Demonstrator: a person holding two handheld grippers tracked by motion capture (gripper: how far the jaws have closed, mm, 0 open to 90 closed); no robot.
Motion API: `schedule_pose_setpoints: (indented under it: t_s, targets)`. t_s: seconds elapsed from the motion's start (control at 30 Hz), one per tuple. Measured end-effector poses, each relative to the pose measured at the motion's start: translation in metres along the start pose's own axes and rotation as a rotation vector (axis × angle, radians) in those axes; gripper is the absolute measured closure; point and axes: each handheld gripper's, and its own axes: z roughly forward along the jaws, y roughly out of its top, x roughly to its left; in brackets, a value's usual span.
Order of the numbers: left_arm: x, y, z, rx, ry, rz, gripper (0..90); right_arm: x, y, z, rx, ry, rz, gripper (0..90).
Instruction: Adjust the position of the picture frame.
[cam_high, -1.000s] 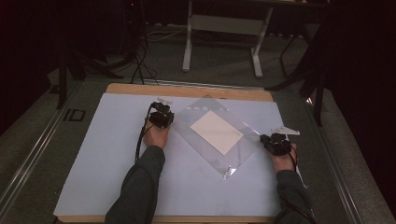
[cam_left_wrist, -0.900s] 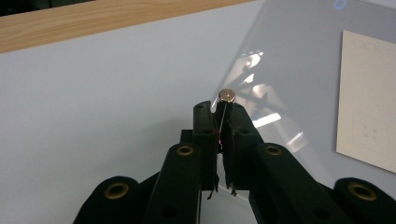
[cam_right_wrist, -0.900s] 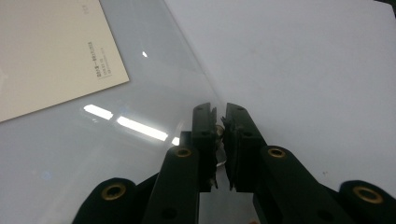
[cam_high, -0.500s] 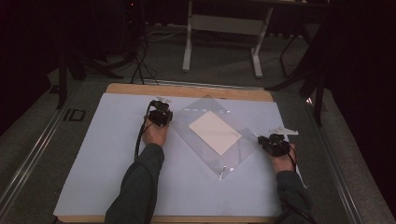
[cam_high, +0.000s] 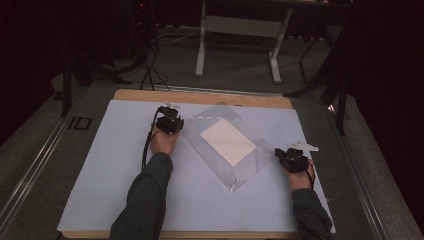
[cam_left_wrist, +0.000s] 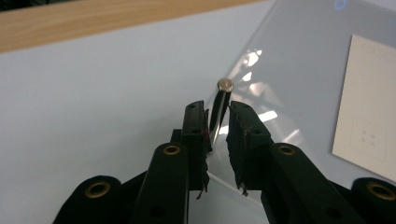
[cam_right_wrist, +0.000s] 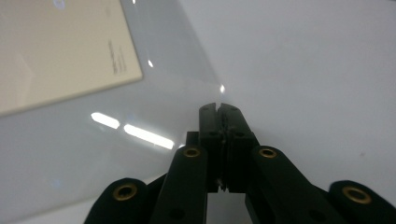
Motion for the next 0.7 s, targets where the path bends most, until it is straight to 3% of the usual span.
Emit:
schedule_pose_setpoints:
  t_s: [0.03,0.07,0.1,0.17,0.2,0.23,0.43,0.6,0.63,0.7]
  targets:
    - [0.001,0.002,-0.001,-0.006,0.006,-0.002,77.9,-0.004,0.004,-0.001,-0.01,-0.038,0.008,85.2]
    - [0.001,0.002,-0.001,-0.006,0.006,-0.002,78.0,-0.004,0.004,-0.001,-0.01,-0.038,0.008,85.2]
    - [0.001,0.004,-0.001,-0.016,0.006,-0.016,78.5,-0.006,0.007,0.002,-0.003,-0.006,-0.001,83.9]
    - [0.001,0.004,-0.001,-0.015,0.002,-0.018,79.2,-0.006,0.009,0.004,0.009,-0.007,-0.023,83.8]
    - [0.001,0.004,-0.001,-0.014,0.0,-0.016,80.8,-0.006,0.011,0.008,0.016,0.026,-0.02,82.7]
    - [-0.001,0.004,0.0,-0.013,0.003,-0.013,83.0,-0.006,0.013,0.013,0.056,0.027,-0.035,83.5]
    - [0.001,0.005,0.0,-0.005,-0.004,0.001,84.9,-0.009,0.009,0.012,0.036,0.056,0.012,84.5]
    - [0.003,0.008,0.002,0.003,0.003,-0.001,84.7,-0.005,0.008,0.009,0.042,0.058,-0.015,84.7]
    - [0.008,0.01,0.004,0.001,-0.006,-0.032,84.7,-0.002,0.007,0.009,0.042,0.057,-0.029,84.7]
    - [0.01,0.008,0.003,-0.001,-0.012,-0.054,78.4,0.005,0.003,0.006,0.027,0.065,-0.021,84.7]
